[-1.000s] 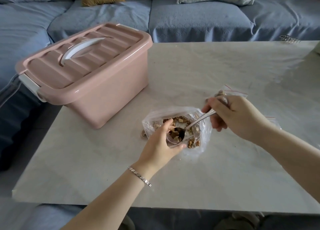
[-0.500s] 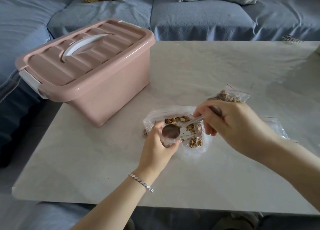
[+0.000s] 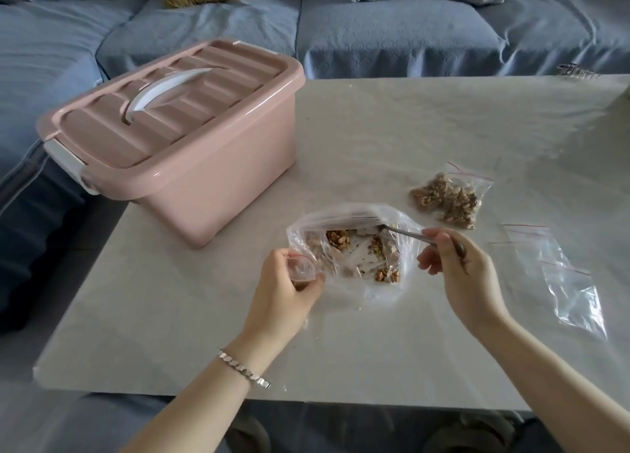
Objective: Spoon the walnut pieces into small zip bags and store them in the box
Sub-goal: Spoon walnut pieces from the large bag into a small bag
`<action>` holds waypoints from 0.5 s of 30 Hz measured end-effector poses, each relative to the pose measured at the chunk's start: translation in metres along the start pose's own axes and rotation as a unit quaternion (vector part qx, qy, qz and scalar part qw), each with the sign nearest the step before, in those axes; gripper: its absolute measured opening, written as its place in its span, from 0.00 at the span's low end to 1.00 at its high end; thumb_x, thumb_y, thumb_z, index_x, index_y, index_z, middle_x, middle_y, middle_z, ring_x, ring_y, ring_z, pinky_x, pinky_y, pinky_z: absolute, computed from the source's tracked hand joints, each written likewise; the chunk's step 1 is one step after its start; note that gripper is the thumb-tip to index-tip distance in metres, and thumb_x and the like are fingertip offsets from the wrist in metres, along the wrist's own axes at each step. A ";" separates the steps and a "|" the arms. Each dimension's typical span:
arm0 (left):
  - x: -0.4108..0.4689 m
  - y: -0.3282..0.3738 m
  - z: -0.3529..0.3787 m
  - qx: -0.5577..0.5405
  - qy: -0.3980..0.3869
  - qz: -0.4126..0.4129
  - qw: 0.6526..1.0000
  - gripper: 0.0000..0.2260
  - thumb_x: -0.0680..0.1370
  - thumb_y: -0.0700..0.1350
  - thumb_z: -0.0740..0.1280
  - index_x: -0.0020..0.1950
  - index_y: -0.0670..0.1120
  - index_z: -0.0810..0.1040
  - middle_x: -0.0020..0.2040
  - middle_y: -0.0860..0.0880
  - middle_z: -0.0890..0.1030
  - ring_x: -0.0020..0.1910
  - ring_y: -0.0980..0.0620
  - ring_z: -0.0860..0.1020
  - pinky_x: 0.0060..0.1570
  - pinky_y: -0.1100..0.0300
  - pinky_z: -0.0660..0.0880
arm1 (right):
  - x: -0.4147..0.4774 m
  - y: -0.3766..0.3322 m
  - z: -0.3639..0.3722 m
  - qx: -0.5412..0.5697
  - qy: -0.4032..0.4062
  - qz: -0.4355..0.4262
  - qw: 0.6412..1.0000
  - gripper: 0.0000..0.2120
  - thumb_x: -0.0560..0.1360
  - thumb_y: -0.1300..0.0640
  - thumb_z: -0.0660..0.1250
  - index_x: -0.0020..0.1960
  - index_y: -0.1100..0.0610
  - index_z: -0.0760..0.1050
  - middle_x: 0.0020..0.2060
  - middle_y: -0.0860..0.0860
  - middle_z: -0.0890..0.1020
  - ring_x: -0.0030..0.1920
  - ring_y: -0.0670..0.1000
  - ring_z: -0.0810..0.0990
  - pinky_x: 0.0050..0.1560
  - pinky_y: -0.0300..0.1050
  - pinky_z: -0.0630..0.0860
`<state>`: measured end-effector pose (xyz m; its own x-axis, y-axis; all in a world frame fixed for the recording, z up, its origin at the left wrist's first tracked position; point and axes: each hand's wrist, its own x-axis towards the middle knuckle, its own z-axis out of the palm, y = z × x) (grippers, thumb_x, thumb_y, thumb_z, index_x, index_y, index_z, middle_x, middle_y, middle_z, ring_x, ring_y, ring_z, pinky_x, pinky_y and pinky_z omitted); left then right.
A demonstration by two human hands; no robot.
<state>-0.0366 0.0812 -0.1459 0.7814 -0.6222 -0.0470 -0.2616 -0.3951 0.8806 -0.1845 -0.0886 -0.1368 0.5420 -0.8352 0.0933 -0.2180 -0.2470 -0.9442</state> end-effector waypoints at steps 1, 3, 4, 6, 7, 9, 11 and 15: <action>0.000 -0.001 -0.001 0.011 -0.014 -0.013 1.000 0.13 0.73 0.44 0.71 0.47 0.54 0.67 0.51 0.49 0.75 0.36 0.73 0.75 0.33 0.76 0.70 | 0.000 0.002 0.004 0.003 -0.001 0.004 1.000 0.14 0.80 0.59 0.55 0.45 0.45 0.76 0.29 0.45 0.80 0.32 0.46 0.75 0.37 0.37 0.73; 0.001 -0.004 -0.001 0.024 -0.046 -0.036 0.998 0.12 0.73 0.46 0.71 0.48 0.53 0.68 0.52 0.47 0.76 0.30 0.67 0.76 0.30 0.73 0.69 | -0.001 0.005 0.010 0.013 -0.014 0.017 1.000 0.14 0.80 0.60 0.55 0.46 0.48 0.77 0.29 0.47 0.80 0.31 0.45 0.75 0.35 0.35 0.73; 0.002 -0.005 -0.001 0.033 -0.061 -0.047 0.996 0.12 0.72 0.47 0.70 0.49 0.54 0.68 0.51 0.46 0.76 0.29 0.65 0.76 0.30 0.73 0.69 | -0.002 0.005 0.011 0.019 -0.021 0.025 0.999 0.13 0.80 0.61 0.55 0.46 0.50 0.77 0.30 0.48 0.79 0.31 0.45 0.75 0.34 0.34 0.72; 0.005 -0.005 0.000 0.043 -0.086 -0.061 0.994 0.12 0.72 0.49 0.70 0.50 0.53 0.70 0.49 0.46 0.78 0.27 0.63 0.75 0.27 0.73 0.68 | -0.005 0.005 0.012 0.034 -0.028 0.040 0.998 0.14 0.80 0.61 0.55 0.45 0.50 0.77 0.30 0.49 0.79 0.30 0.46 0.75 0.33 0.34 0.72; 0.006 -0.003 0.001 0.043 -0.096 -0.064 0.992 0.12 0.73 0.48 0.70 0.51 0.52 0.70 0.47 0.46 0.79 0.25 0.63 0.74 0.25 0.73 0.67 | -0.006 0.005 0.010 0.041 -0.029 0.045 0.998 0.14 0.80 0.61 0.55 0.44 0.50 0.76 0.28 0.49 0.79 0.30 0.47 0.75 0.33 0.34 0.72; 0.010 0.001 0.003 0.041 -0.109 -0.063 0.991 0.12 0.73 0.47 0.70 0.52 0.51 0.70 0.43 0.49 0.80 0.23 0.63 0.73 0.24 0.73 0.66 | -0.008 0.006 0.008 0.038 -0.038 0.050 0.997 0.14 0.80 0.61 0.55 0.44 0.50 0.76 0.27 0.49 0.79 0.30 0.49 0.74 0.33 0.37 0.72; 0.012 0.006 0.005 0.039 -0.114 -0.061 0.991 0.12 0.73 0.47 0.70 0.52 0.51 0.69 0.39 0.55 0.78 0.25 0.62 0.74 0.24 0.74 0.67 | -0.011 0.007 0.005 0.019 -0.056 0.049 0.997 0.14 0.80 0.61 0.55 0.44 0.50 0.76 0.28 0.48 0.80 0.30 0.50 0.74 0.34 0.39 0.72; 0.013 0.009 0.007 0.057 -0.115 -0.019 0.992 0.14 0.73 0.46 0.71 0.55 0.49 0.70 0.51 0.53 0.72 0.33 0.69 0.76 0.32 0.79 0.68 | -0.016 0.002 0.002 0.021 -0.078 0.077 0.994 0.14 0.80 0.60 0.54 0.43 0.54 0.77 0.26 0.50 0.79 0.28 0.49 0.74 0.31 0.37 0.71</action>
<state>-0.0322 0.0650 -0.1418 0.6454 -0.7379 -0.1974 -0.3073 -0.4875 0.8172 -0.1919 -0.0751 -0.1404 0.6250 -0.7740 -0.1012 -0.2766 -0.0985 -0.9559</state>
